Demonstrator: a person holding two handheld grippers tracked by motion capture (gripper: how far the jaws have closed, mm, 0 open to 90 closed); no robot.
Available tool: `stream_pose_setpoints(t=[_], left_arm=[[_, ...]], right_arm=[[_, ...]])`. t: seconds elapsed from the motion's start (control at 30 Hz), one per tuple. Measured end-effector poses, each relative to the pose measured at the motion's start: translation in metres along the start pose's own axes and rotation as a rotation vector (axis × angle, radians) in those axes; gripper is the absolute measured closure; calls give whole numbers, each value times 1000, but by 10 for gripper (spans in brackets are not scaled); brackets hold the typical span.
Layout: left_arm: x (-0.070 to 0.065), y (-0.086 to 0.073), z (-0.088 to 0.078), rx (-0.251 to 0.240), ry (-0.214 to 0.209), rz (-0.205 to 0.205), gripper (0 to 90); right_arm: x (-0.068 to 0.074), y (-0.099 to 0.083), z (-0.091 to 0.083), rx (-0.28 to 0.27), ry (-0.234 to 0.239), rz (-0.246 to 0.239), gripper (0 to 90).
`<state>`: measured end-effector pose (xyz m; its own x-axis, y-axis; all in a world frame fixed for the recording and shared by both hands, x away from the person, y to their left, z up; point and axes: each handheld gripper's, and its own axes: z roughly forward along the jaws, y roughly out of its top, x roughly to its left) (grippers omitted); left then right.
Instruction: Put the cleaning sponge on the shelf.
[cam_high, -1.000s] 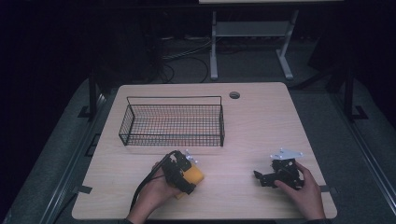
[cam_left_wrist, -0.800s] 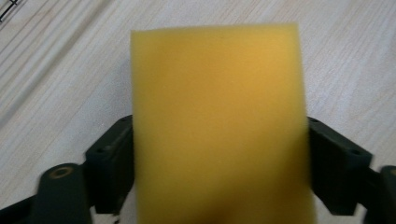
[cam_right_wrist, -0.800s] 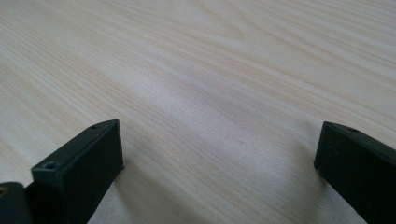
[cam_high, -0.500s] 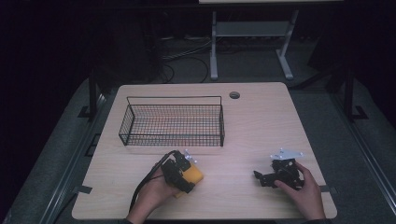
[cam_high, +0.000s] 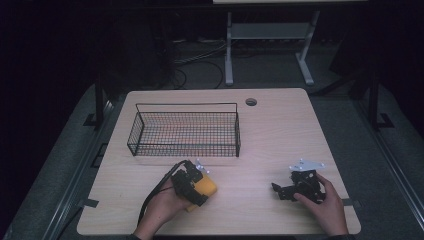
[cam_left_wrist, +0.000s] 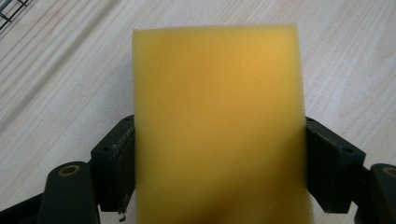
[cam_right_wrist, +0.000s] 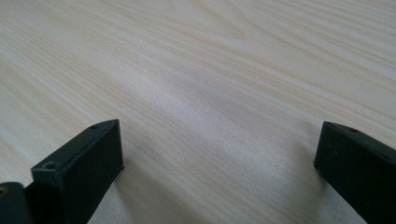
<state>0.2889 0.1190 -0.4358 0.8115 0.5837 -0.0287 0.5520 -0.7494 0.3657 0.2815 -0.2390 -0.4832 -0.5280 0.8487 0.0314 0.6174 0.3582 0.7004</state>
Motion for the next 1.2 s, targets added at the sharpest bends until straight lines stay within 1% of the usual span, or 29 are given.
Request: stream_pose_setpoints(t=[0.1, 0.4, 0.57, 0.73, 1.03, 1.2], left_arm=[[0, 1, -3, 0, -4, 0, 227], [3, 3, -15, -23, -9, -5, 229], [5, 6, -21, -28, -7, -2, 229], [7, 8, -27, -40, -6, -7, 229], [12, 19, -39, -65, -3, 1, 230], [14, 23, -43, -73, 0, -2, 230]], right_arm=[[0, 0, 0, 0, 0, 0, 3], [0, 0, 0, 1, 1, 1, 3], [0, 0, 0, 1, 1, 1, 4], [0, 0, 0, 1, 1, 1, 4], [0, 0, 0, 1, 1, 1, 3], [0, 0, 0, 1, 1, 1, 3]])
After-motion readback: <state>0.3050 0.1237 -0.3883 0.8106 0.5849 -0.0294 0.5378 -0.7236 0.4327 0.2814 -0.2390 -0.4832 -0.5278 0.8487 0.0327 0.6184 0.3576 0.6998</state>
